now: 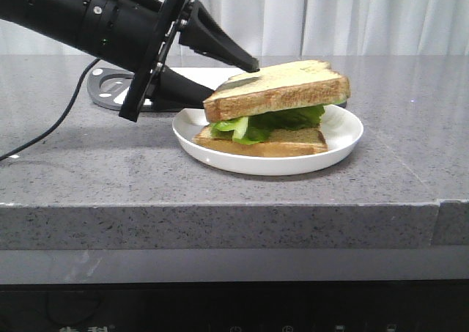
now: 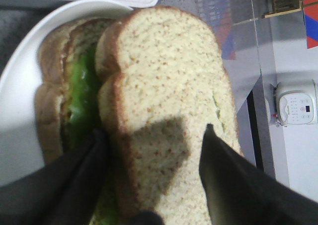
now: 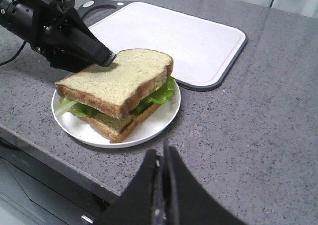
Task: Left arm grabs bread, right arm adds lettuce
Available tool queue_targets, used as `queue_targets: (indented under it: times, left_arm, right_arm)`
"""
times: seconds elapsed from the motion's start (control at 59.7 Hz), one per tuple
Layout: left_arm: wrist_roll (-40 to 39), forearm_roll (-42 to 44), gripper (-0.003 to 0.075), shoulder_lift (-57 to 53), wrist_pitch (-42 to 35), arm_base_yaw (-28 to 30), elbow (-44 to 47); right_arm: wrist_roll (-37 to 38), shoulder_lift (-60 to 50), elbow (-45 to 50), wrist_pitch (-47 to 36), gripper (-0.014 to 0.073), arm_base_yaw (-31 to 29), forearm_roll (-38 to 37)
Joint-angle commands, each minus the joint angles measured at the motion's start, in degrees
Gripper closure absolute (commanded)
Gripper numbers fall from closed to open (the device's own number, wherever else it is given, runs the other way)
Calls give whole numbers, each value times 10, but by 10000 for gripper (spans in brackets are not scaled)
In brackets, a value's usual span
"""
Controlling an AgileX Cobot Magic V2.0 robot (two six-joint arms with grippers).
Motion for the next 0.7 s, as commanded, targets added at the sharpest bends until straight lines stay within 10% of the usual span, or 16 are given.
queue_targets:
  times: [0.0,0.486,0.687]
  left_arm:
    - [3,-19,226,-26,29,10,-16]
    - [8,46,239,-114,104,93,-16]
    - [8,65,540,-132,113,98,-16]
  right_arm:
    - [-5,-1,-15,-43,662,-1,-3]
    - [-5,-1,-15,-43,662,-1,-3]
    - [-5,-1,-15,-43,662,-1,-3]
